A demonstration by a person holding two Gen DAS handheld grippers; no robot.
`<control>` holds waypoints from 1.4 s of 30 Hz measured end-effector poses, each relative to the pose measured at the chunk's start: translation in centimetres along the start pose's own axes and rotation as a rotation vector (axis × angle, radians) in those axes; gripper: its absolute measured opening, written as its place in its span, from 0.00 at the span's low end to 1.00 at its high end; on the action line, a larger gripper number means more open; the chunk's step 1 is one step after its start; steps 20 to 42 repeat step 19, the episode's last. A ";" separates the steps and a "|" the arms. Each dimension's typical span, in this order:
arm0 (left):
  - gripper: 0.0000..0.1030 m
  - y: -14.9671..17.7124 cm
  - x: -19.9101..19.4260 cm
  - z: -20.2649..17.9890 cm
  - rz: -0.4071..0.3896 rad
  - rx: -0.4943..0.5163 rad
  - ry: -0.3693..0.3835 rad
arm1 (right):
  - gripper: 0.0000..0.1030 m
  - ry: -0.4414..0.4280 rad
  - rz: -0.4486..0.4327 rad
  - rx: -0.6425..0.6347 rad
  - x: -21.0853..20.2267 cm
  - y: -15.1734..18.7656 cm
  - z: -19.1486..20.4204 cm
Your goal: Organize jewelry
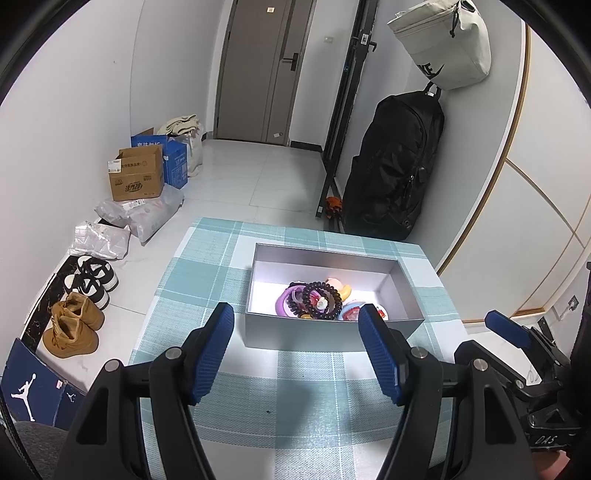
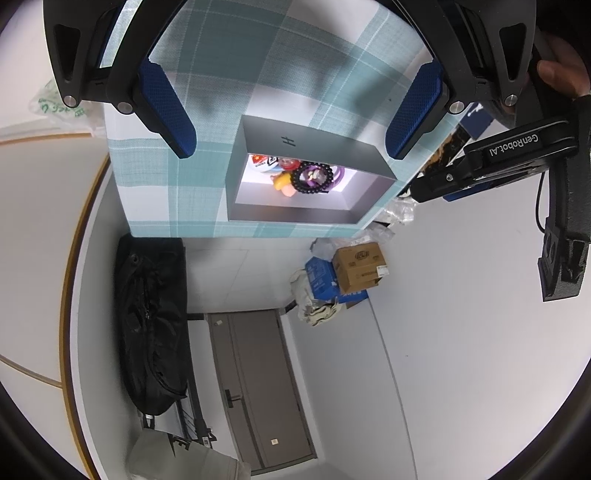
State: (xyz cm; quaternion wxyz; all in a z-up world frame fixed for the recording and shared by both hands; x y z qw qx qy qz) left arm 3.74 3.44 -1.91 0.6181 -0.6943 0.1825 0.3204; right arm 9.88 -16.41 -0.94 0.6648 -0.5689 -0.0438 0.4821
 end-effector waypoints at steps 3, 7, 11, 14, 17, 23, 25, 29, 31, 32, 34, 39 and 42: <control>0.63 0.1 0.1 0.0 0.001 0.000 0.001 | 1.00 -0.001 0.000 0.000 0.0 0.0 0.0; 0.63 0.1 0.1 -0.1 0.004 0.002 0.002 | 1.00 -0.001 0.001 0.000 0.0 0.0 -0.1; 0.64 0.2 0.2 -0.1 0.006 0.003 0.000 | 1.00 -0.001 0.002 0.005 0.1 -0.1 -0.1; 0.64 0.2 0.4 -0.1 0.011 -0.001 0.006 | 1.00 0.001 0.004 0.010 0.2 -0.2 -0.3; 0.64 0.2 0.6 -0.1 0.016 -0.003 0.024 | 1.00 0.000 0.005 0.013 0.3 -0.3 -0.3; 0.64 0.2 0.8 -0.1 0.024 -0.006 0.032 | 1.00 -0.002 0.006 0.013 0.3 -0.3 -0.3; 0.64 0.2 0.8 -0.1 0.024 -0.006 0.032 | 1.00 -0.002 0.006 0.013 0.3 -0.3 -0.3; 0.64 0.2 0.8 -0.1 0.024 -0.006 0.032 | 1.00 -0.002 0.006 0.013 0.3 -0.3 -0.3; 0.64 0.2 0.8 -0.1 0.024 -0.006 0.032 | 1.00 -0.002 0.006 0.013 0.3 -0.3 -0.3; 0.64 0.2 0.8 -0.1 0.024 -0.006 0.032 | 1.00 -0.002 0.006 0.013 0.3 -0.3 -0.3; 0.64 0.2 0.8 -0.1 0.024 -0.006 0.032 | 1.00 -0.002 0.006 0.013 0.3 -0.3 -0.3; 0.64 0.2 0.8 -0.1 0.024 -0.006 0.032 | 1.00 -0.002 0.006 0.013 0.3 -0.3 -0.3; 0.64 0.2 0.8 -0.1 0.024 -0.006 0.032 | 1.00 -0.002 0.006 0.013 0.3 -0.3 -0.3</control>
Point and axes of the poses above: each gripper's, at about its wrist camera, not at the fingertips, and x roughly the way its jaws point, z to its left, y to its underside, the point moved 1 cm from there along x, roughly the way its jaws point, and after that the axes turned 14 degrees about -y, right-handed, at the moved point
